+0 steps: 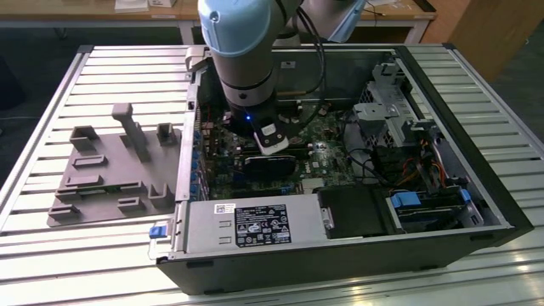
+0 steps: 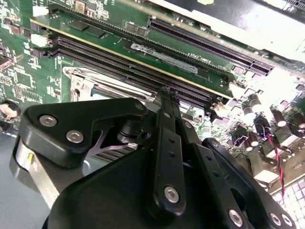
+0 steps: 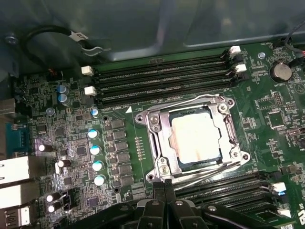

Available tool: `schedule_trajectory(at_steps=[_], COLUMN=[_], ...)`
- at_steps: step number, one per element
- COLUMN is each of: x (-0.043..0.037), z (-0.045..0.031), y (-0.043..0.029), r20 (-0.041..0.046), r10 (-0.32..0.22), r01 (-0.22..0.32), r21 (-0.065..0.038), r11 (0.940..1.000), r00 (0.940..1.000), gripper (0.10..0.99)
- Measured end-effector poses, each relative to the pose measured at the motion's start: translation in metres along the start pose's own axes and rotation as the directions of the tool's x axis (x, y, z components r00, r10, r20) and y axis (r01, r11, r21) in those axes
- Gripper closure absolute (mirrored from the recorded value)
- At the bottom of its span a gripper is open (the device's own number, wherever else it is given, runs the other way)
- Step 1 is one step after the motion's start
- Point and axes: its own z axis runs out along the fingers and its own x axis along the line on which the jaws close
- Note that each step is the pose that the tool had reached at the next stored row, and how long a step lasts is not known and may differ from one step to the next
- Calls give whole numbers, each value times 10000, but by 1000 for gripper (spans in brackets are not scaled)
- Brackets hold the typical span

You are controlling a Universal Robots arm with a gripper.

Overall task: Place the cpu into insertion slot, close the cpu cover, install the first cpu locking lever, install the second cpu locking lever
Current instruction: 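Install the second cpu locking lever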

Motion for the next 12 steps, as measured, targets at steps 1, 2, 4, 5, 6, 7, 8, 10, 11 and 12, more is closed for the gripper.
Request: schedule_trajectory(at_steps=[1, 2, 4, 5, 6, 7, 8, 10, 11, 12], x=[3, 5, 10, 11, 11, 11, 10, 11, 11, 11], z=[1, 3, 7, 10, 16, 22, 27, 31, 31, 31], y=[-6, -11, -22, -29, -37, -45, -51, -58, -60, -61], r20=[-11, -21, -39, -44, -44, -46, -49, -65, -80, -96], r10=[7, 14, 26, 28, 29, 30, 31, 42, 51, 61], r01=[-7, -14, -27, -29, -30, -31, -33, -44, -54, -65], r21=[-54, -108, -196, -214, -224, -229, -240, -320, -392, -470], r11=[10000, 9999, 9998, 9998, 9997, 9997, 9997, 9995, 9992, 9989], r00=[10000, 10000, 10000, 10000, 10000, 10000, 10000, 10000, 10000, 9999], gripper=[980, 980, 980, 980, 980, 980, 980, 980, 980, 980])
